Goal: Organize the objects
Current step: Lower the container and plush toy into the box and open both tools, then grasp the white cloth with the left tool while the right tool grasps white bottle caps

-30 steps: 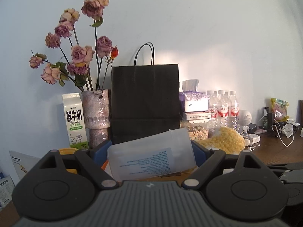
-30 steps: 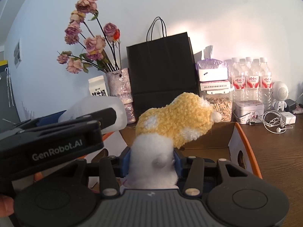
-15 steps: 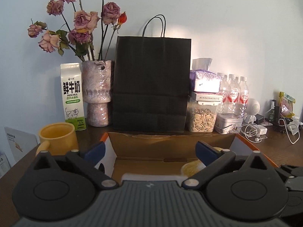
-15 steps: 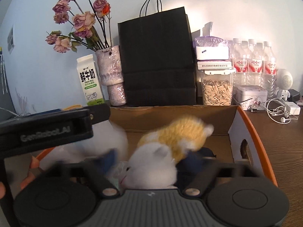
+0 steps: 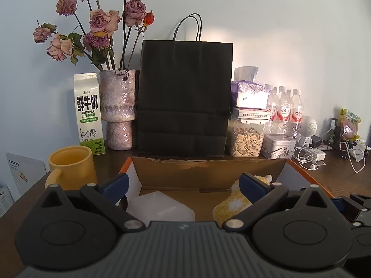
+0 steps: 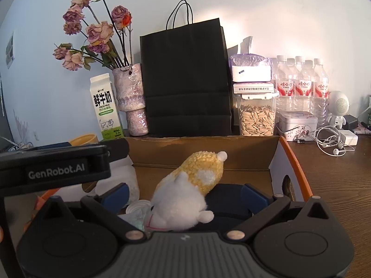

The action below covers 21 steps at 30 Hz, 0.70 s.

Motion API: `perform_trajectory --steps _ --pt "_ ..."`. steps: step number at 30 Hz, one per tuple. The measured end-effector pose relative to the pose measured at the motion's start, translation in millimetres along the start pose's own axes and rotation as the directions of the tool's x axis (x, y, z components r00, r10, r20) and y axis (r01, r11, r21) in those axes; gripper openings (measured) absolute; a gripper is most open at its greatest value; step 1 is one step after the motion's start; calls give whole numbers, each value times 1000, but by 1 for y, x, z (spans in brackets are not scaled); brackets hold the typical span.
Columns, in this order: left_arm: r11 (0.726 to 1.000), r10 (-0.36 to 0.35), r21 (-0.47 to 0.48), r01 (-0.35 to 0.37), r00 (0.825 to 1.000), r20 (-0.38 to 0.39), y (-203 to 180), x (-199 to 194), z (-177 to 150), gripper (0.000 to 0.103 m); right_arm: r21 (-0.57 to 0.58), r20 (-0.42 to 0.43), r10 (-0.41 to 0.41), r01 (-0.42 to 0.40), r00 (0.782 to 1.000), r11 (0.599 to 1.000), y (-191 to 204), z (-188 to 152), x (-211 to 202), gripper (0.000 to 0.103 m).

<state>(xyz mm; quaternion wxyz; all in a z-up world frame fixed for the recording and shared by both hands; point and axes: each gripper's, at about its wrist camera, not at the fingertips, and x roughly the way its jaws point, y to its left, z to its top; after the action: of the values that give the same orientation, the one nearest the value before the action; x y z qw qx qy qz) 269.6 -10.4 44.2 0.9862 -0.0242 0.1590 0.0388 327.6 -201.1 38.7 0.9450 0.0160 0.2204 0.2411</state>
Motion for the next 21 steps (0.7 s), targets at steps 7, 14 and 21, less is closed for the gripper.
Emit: perform_trajectory --steps 7,14,21 --pt "999 -29 -35 27 999 -38 8 -12 1 103 -37 20 -27 27 999 999 3 2 -17 103" --pt "996 -43 -84 42 999 -15 21 -48 0 103 -61 66 -58 62 996 996 2 -4 -50 103" --pt "994 -74 -85 71 997 -30 25 -78 -8 103 -61 69 -75 80 995 995 -1 -19 -81 103"
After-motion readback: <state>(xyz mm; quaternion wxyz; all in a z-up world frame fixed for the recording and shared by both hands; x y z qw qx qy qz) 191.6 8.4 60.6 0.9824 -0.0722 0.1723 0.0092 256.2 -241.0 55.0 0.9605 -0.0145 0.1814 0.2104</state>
